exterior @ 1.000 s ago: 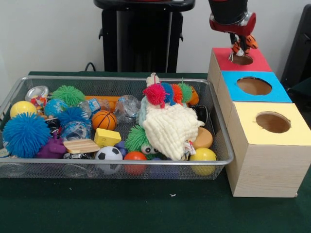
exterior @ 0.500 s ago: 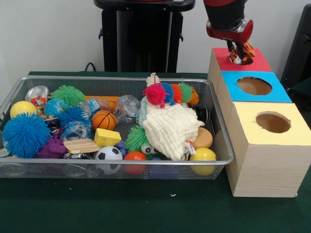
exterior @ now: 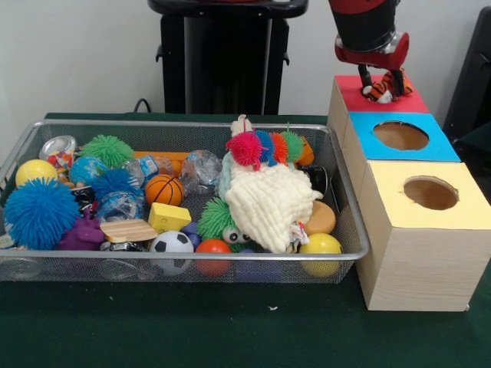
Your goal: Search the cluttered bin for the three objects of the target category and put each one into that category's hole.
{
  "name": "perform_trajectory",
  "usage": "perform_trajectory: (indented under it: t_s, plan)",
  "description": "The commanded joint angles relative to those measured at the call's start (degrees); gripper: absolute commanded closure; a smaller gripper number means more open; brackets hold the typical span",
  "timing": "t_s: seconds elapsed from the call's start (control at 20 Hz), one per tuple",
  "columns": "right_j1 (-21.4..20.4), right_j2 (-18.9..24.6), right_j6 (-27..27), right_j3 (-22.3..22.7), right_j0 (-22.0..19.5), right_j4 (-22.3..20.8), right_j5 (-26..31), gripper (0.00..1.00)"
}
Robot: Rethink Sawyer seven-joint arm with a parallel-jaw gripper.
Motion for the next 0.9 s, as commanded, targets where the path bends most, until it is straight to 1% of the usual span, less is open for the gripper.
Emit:
perform_trajectory:
  t_s: [0.05,0.1,0.25,0.45,0.7,0.8,0.9]
  plan:
    - [2.47,1.28,8.05,-2.27,-0.63,-0.96,-0.96,0.00]
    - [2.58,1.59,7.81,-2.46,-0.94,-0.85,-1.75,0.00]
    - [2.56,0.58,7.92,-3.49,-0.08,-1.82,0.24,0.00]
    - [2.32,0.34,7.75,-3.91,0.45,-2.41,0.89,0.00]
    - [0.84,-0.92,8.75,-4.50,1.57,-3.64,3.66,0.00]
    - [-0.93,-1.69,9.90,-5.06,2.23,-4.45,6.66,0.00]
    - [-4.11,-2.33,12.33,-5.26,2.92,-4.94,10.69,0.00]
